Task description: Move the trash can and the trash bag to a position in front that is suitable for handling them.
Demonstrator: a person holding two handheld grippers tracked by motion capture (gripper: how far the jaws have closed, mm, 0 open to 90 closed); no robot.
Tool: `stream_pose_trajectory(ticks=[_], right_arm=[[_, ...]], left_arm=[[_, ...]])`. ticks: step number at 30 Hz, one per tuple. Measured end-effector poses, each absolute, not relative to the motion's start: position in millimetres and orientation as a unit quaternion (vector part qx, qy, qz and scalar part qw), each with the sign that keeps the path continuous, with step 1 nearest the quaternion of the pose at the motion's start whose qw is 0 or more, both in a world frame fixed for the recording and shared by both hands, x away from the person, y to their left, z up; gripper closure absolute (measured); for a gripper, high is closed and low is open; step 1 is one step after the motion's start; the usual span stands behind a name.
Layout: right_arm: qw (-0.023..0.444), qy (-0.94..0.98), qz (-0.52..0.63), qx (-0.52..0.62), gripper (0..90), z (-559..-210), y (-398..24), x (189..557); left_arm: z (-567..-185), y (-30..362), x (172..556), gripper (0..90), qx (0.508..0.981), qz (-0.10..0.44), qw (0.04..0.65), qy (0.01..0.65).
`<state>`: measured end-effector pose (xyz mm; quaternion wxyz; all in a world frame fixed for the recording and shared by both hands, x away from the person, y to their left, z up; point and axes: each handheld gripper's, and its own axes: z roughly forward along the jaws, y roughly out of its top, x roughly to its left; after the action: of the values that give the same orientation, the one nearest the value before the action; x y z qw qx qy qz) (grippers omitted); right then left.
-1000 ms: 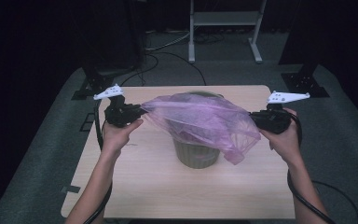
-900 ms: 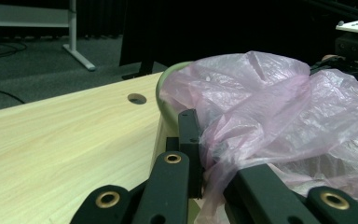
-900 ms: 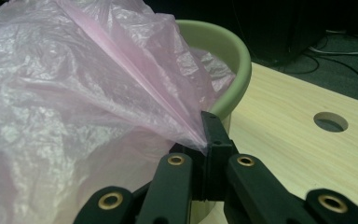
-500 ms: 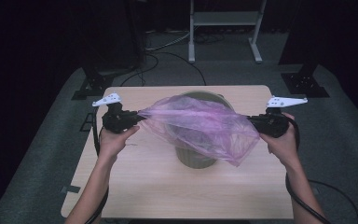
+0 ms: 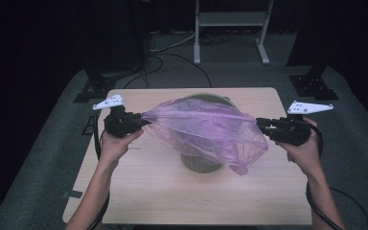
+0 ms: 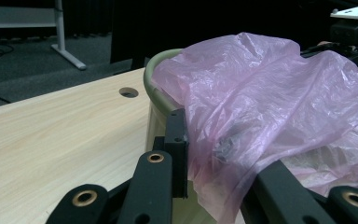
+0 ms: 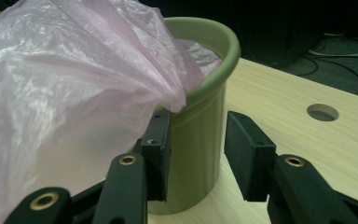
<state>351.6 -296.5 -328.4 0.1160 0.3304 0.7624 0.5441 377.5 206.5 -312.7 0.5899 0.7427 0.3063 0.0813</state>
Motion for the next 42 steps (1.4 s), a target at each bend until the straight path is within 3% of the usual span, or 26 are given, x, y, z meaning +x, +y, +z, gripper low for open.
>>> stream_pose_trajectory(ticks=[11, 23, 26, 29, 32, 34, 42], right_arm=[[0.122, 0.745, 0.581, 0.304, 57.5, -303.5, -315.0, 326.4], [0.081, 0.769, 0.587, 0.238, 48.2, -292.5, -286.1, 319.9], [0.095, 0.776, 0.577, 0.236, 47.0, -294.6, -279.1, 323.1], [0.125, 0.786, 0.556, 0.240, 56.3, -296.4, -270.6, 327.3], [0.126, 0.795, 0.536, 0.254, 80.7, -299.5, -263.9, 334.2], [0.124, 0.795, 0.533, 0.263, 88.8, -301.6, -260.8, 340.5], [0.116, 0.778, 0.539, 0.301, 90.0, -303.5, -255.2, 368.8]], left_arm=[[-308.0, 202.2, 376.7, 78.2, 0.744, 0.082, 0.591, 0.300], [-306.3, 201.6, 377.3, 78.9, 0.747, 0.083, 0.590, 0.296], [-307.8, 202.1, 377.6, 79.3, 0.747, 0.082, 0.590, 0.296], [-309.4, 202.3, 378.4, 80.2, 0.749, 0.079, 0.587, 0.296], [-312.2, 203.1, 381.1, 80.4, 0.749, 0.078, 0.586, 0.299], [-314.2, 204.2, 383.5, 80.7, 0.749, 0.077, 0.584, 0.303], [-319.3, 206.9, 398.9, 81.6, 0.748, 0.071, 0.576, 0.323]])
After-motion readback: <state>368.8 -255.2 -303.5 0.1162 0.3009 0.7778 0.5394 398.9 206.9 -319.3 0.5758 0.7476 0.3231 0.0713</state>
